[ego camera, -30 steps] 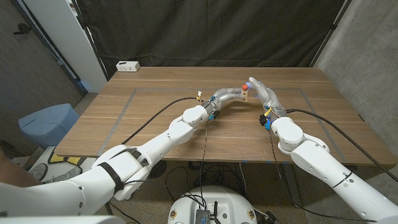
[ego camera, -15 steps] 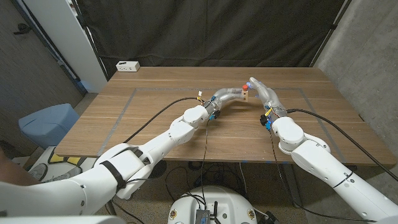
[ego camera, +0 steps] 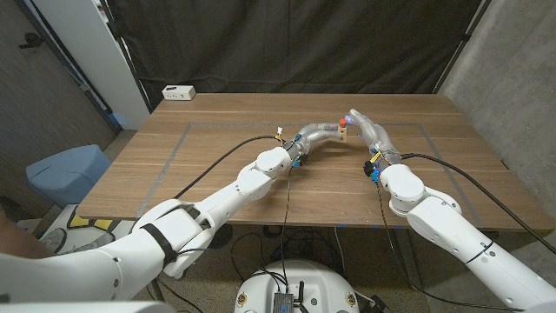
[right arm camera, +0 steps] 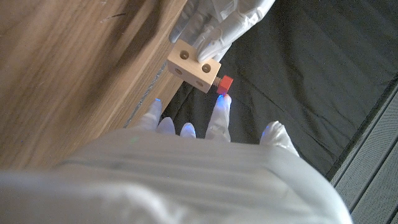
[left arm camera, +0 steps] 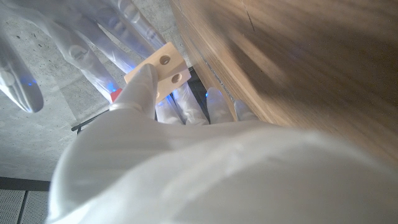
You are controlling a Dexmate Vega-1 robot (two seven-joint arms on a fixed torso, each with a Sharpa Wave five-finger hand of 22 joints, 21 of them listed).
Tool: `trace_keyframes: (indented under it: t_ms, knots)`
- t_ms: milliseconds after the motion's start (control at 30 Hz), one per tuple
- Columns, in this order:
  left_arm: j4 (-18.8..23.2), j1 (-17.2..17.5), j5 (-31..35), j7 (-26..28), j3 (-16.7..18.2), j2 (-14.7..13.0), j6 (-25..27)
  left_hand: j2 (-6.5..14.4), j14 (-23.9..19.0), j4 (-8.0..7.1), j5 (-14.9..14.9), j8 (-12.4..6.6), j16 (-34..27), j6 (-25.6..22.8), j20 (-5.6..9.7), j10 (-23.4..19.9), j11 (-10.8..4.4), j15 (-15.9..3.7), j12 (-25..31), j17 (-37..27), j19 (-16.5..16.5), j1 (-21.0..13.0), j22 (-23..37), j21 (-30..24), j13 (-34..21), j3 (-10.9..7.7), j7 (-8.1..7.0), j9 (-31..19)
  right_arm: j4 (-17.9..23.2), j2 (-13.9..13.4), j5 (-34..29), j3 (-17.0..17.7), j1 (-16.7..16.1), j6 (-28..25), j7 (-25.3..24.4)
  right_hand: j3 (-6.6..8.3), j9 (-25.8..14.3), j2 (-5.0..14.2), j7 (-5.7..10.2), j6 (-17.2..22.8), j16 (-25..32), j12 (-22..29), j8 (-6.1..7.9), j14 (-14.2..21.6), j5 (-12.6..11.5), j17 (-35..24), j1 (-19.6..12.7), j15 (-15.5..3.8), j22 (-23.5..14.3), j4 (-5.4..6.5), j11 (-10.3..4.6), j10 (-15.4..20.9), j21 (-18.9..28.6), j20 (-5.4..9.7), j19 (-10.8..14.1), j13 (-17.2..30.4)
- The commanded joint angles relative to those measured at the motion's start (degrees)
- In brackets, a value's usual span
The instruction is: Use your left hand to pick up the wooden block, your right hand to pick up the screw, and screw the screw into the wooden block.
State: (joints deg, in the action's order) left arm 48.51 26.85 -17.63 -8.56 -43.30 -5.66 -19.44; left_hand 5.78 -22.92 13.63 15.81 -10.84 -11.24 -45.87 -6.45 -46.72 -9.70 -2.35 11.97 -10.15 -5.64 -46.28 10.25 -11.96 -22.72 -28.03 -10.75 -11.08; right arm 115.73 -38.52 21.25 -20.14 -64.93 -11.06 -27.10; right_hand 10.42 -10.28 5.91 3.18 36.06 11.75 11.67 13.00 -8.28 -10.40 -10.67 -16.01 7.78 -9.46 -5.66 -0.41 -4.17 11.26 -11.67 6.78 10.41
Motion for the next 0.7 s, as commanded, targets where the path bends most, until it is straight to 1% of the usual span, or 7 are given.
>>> trace_keyframes:
  t_ms: [33, 200, 433, 500, 600, 700]
  knots:
    - [-0.5, -0.2, -0.1, -0.3, 0.0, 0.2, -0.3, 3.2, -0.4, -4.45, 0.4, -0.46, -0.2, -4.6, 0.07, -0.4, -0.06, 0.01, 0.3, 0.0, -0.4, 2.7, 0.3, -0.2, -0.1, -4.22, 3.85, -0.3, 0.5, 0.2, -0.1, 0.1, -0.4, -0.4, -0.8, 0.25, -0.2, 0.59, 0.10, 0.8, 0.4, 0.2, 0.14, 0.8, -0.1, 0.0, -0.2, 0.01, -0.3, -0.24, 0.00, 0.6, 0.2, -0.07, 0.7, -0.1]
    - [-0.5, -0.2, -0.2, -0.3, 0.1, 0.3, -0.3, 3.2, -0.4, -4.45, 0.4, -0.46, -0.2, -4.6, 0.07, -0.4, -0.12, 0.02, 0.3, 0.0, -0.5, 2.7, 0.3, -0.2, -0.1, -4.23, 3.80, -0.3, 0.5, 0.3, -0.2, 0.1, -0.4, -0.4, -1.0, 0.36, -0.2, 0.60, -0.05, 1.6, 0.4, 0.4, 0.19, 1.1, -0.1, 0.0, -0.3, -0.02, -0.3, -0.37, 0.01, 1.4, 0.2, -0.11, 1.0, -0.1]
    - [-0.2, 0.0, -0.2, -0.2, 0.1, 0.2, -0.1, 3.3, -0.3, -4.49, 0.4, -0.45, -0.2, -4.6, 0.05, -0.4, -0.04, 0.01, 0.3, 0.0, -0.5, 2.8, 0.3, -0.2, -0.1, -4.24, 3.90, -0.3, 0.7, 0.4, -0.3, 0.0, -0.4, -0.6, -1.0, 0.55, -0.3, 0.61, -0.32, 4.1, 0.5, 0.5, 0.59, 1.9, 0.0, 0.0, -0.4, -0.21, -0.2, -0.58, -0.35, 2.8, 0.2, -0.10, 1.6, -0.1]
    - [0.0, 0.1, -0.2, -0.1, 0.1, 0.1, 0.0, 3.4, -0.4, -4.51, 0.4, -0.44, -0.2, -4.6, 0.05, -0.4, -0.08, 0.00, 0.3, 0.0, -0.5, 2.8, 0.3, -0.2, -0.1, -4.25, 3.86, -0.3, 0.7, 0.4, -0.3, 0.0, -0.4, -0.5, -1.0, 0.62, -0.3, 0.64, -0.33, 4.6, 0.5, 0.5, 0.61, 2.2, 0.0, 0.0, -0.4, -0.21, -0.2, -0.65, -0.79, 3.1, 0.2, -0.12, 1.8, -0.1]
    - [0.2, 0.2, -0.2, 0.0, 0.2, 0.0, 0.1, 3.3, -0.4, -4.48, 0.4, -0.42, -0.2, -4.5, 0.09, -0.5, -0.09, -0.02, 0.4, 0.0, -0.5, 2.8, 0.3, -0.1, -0.1, -4.29, 3.86, -0.3, 0.9, 0.4, -0.4, 0.0, -0.5, -0.6, -1.2, 0.70, -0.3, 0.65, -0.72, 5.6, 0.4, 0.5, 0.80, 2.3, 0.0, 0.0, -0.5, -0.27, -0.2, -0.74, -0.85, 3.5, 0.1, -0.19, 2.0, -0.1]
    - [0.4, 0.3, -0.2, 0.0, 0.1, -0.1, 0.2, 3.4, -0.3, -4.50, 0.4, -0.41, -0.2, -4.5, 0.01, -0.5, -0.07, 0.07, 0.4, 0.0, -0.5, 2.8, 0.3, -0.1, -0.1, -4.28, 3.89, -0.3, 1.1, 0.3, -0.5, 0.0, -0.6, -0.6, -1.2, 0.79, -0.3, 0.67, -0.83, 6.7, 0.4, 0.6, 0.93, 2.5, 0.0, 0.0, -0.4, -0.25, -0.2, -0.80, -1.43, 4.1, 0.1, -0.15, 2.2, -0.1]
